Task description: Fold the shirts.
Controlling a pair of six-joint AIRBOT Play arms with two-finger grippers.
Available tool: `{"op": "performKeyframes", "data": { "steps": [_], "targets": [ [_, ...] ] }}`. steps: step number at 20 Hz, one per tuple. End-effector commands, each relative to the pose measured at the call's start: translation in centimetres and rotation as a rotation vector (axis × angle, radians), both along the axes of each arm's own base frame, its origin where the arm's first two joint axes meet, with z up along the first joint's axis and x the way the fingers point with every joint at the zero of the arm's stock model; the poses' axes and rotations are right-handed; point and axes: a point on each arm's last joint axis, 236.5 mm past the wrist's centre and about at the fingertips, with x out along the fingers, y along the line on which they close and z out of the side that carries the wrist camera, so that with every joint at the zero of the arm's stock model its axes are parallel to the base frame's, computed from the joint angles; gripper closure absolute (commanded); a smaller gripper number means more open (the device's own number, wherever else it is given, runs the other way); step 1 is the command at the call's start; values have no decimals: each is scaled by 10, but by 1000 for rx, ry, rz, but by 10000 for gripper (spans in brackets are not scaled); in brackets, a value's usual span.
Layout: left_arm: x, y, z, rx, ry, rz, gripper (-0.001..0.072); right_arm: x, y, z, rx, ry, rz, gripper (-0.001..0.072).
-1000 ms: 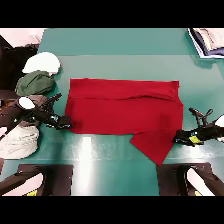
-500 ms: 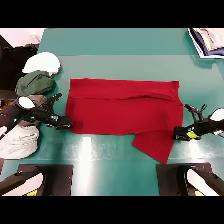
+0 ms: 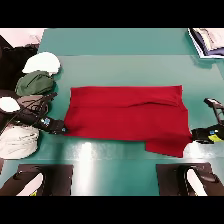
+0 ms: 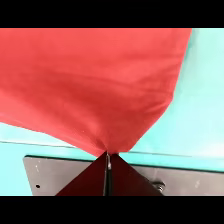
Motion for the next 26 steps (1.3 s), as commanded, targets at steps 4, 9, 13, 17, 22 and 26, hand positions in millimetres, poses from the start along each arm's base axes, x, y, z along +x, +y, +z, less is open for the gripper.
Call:
{"op": "performKeyframes", "data": {
  "steps": [4, 9, 13, 17, 22, 26],
  "targets": [
    [47, 5, 14, 11, -192, 141, 685, 37, 5, 30, -53, -142, 95, 697],
    [112, 20, 31, 6, -396, 348, 686, 118, 11, 39, -59, -200, 159, 698],
    [138, 25, 23, 17, -393, 385, 686, 168, 18, 24, -51, -177, 193, 697],
    [183, 30, 12, 31, -383, 409, 685, 201, 17, 4, -44, -142, 195, 696],
    [222, 28, -12, 21, -328, 430, 684, 235, 21, -8, -10, -157, 179, 695],
    [255, 34, -1, -22, -394, 554, 125, 293, 44, 14, 208, -351, 33, 490]
  ]
}}
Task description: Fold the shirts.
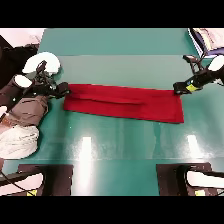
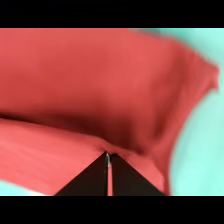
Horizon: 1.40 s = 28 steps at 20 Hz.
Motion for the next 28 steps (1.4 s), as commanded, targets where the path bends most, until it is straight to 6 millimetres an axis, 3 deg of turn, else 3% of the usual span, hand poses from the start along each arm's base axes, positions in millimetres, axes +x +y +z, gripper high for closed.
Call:
{"op": "performKeyframes", "data": {
  "steps": [1, 2, 4, 7, 8, 10, 11, 12, 13, 15, 18, 23, 26, 28],
  "targets": [
    [33, 6, 14, -51, -73, 108, 151, 50, 18, 21, 224, -137, -115, 275],
    [39, 6, 23, -52, -96, 110, 150, 55, 13, 25, 263, -146, -143, 229],
    [43, 1, 40, -60, -115, 82, 150, 47, -2, 25, 275, -107, -164, 230],
    [32, -11, 47, -76, -75, 10, 155, 5, -21, 16, 295, 31, -115, 230],
    [23, -16, 44, -83, -42, -20, 261, -8, -29, 11, 304, 69, -112, 230],
    [7, -24, 39, -72, -7, -105, 588, -30, -46, -4, 322, 112, -150, 229],
    [0, -27, 37, -67, 6, -143, 686, -39, -55, -13, 330, 124, -171, 179],
    [-6, -29, 35, -72, 28, -161, 684, -48, -64, -24, 338, 137, -196, 46],
    [-11, -31, 33, -77, 48, -176, 684, -56, -71, -36, 350, 155, -220, 11],
    [-18, -36, 30, -78, 69, -197, 685, -70, -77, -58, 371, 191, -232, 13],
    [-24, -54, 30, -77, 71, -238, 685, -78, -70, -83, 409, 228, -162, 18],
    [-36, -89, 30, -73, 65, -319, 685, -53, -39, -87, 607, 155, -115, 21],
    [-36, -95, 31, -75, 61, -318, 685, -43, -29, -81, 674, 123, -119, 71],
    [-36, -95, 31, -78, 61, -315, 685, -42, -23, -80, 673, 123, -96, 166]
  ]
}}
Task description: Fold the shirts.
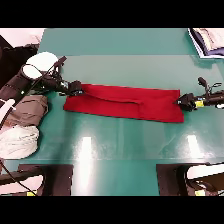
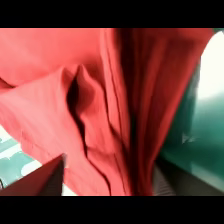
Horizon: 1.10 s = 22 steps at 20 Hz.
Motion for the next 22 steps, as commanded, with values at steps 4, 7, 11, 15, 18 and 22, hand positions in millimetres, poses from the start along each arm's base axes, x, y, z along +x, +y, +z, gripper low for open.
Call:
{"op": "performKeyframes", "data": {
  "steps": [4, 7, 11, 15, 18, 22],
  "targets": [
    [-1, -5, -1, -4, 6, 3, 685, 8, 36, 4, 38, -46, 85, 287],
    [-1, -5, -1, -6, 11, 7, 686, 11, 42, 5, 25, -71, 107, 685],
    [16, -15, 6, -31, -30, 91, 686, 27, 36, 42, -20, -134, 74, 697],
    [26, -78, 5, -40, -95, 1, 686, 48, 59, 123, -59, -242, 109, 698],
    [27, -136, -16, -44, -71, -102, 686, 60, 96, 182, -79, -334, 151, 698],
    [29, -192, -50, -43, -46, -190, 686, 55, 166, 238, -68, -429, 291, 698]
  ]
}}
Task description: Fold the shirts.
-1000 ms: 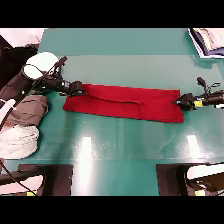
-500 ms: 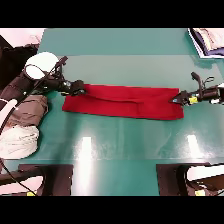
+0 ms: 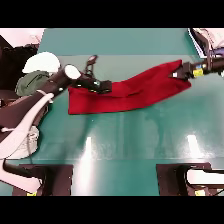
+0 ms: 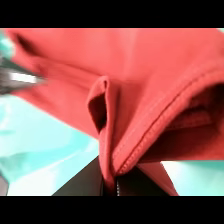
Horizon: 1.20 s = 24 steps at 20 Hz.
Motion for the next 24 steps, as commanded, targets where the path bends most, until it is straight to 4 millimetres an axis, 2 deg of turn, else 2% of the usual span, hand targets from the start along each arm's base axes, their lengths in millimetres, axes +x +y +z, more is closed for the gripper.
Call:
{"op": "performKeyframes", "data": {
  "steps": [1, 4, 7, 10, 12, 14, 17, 20, 24],
  "targets": [
    [4, -44, -29, 3, 17, -62, 686, -8, 60, 50, 7, -61, 99, 699],
    [11, -46, -48, 11, 51, -56, 686, -16, 109, 68, 13, -87, 209, 698],
    [14, -46, -50, 15, 36, -53, 686, -17, 149, 76, 22, -109, 286, 698],
    [18, -37, -53, 34, 36, -52, 685, -18, 182, 73, 27, -119, 355, 698],
    [22, -19, -52, 40, 61, -46, 686, -19, 196, 62, 34, -101, 367, 698],
    [29, 8, -42, 50, 70, -54, 686, -22, 205, 45, 33, -82, 383, 698],
    [47, 61, -10, 98, 15, -30, 687, -22, 222, 26, 32, -72, 413, 698],
    [56, 126, 38, 161, -79, -13, 686, -15, 246, 10, 41, -95, 422, 698],
    [48, 206, 100, 206, -140, 69, 685, -9, 297, -22, 51, -172, 458, 696]
  ]
}}
